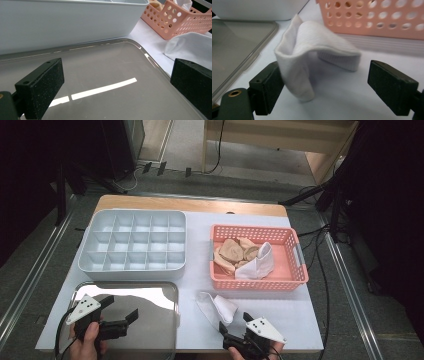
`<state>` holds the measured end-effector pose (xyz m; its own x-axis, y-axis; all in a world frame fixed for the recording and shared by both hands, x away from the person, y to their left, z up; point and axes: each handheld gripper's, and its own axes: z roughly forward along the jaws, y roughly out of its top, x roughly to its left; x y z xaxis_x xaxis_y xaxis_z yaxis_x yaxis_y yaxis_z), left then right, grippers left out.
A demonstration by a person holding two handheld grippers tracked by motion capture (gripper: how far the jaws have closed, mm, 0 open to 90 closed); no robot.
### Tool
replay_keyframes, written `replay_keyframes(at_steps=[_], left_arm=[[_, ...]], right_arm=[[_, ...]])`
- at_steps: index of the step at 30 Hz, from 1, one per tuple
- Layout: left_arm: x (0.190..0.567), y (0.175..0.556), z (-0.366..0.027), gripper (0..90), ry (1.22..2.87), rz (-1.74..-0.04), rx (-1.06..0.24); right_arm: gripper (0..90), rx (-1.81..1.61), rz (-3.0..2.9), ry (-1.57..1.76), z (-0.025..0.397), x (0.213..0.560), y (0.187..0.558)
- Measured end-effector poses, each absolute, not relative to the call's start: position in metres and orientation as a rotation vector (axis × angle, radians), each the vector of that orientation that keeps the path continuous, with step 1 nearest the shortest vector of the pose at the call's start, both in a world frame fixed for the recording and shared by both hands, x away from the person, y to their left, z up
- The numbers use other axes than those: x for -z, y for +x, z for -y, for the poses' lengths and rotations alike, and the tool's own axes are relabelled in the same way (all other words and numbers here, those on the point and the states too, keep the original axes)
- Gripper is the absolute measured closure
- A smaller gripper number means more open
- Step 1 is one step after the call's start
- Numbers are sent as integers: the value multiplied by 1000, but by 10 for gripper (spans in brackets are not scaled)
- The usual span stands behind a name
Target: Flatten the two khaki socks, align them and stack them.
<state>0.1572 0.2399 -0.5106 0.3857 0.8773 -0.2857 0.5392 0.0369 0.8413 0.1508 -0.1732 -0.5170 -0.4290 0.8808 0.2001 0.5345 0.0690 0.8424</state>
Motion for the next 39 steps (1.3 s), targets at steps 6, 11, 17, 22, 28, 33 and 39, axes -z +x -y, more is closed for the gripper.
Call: replay_keyframes(at_steps=[6,11,17,22,28,33,39], left_arm=[[511,157,-240,0,1633,-1280,-420],[512,154,-245,0,1626,-1284,-422],[513,151,-253,0,1615,-1295,-425],[512,151,-257,0,1609,-1296,-428],[513,151,-259,0,1605,-1300,-430],[513,151,-261,0,1599,-1305,-430],[513,151,-263,0,1599,-1307,-432]], right_arm=[[146,-1313,-1918,1416,199,500,153],[147,-1317,-1868,1407,211,485,159],[149,-1308,-1806,1407,218,467,173],[152,-1276,-1773,1439,222,453,199],[154,-1214,-1760,1479,228,448,235],[153,-1185,-1767,1513,227,450,260],[155,-1150,-1782,1543,220,454,286]])
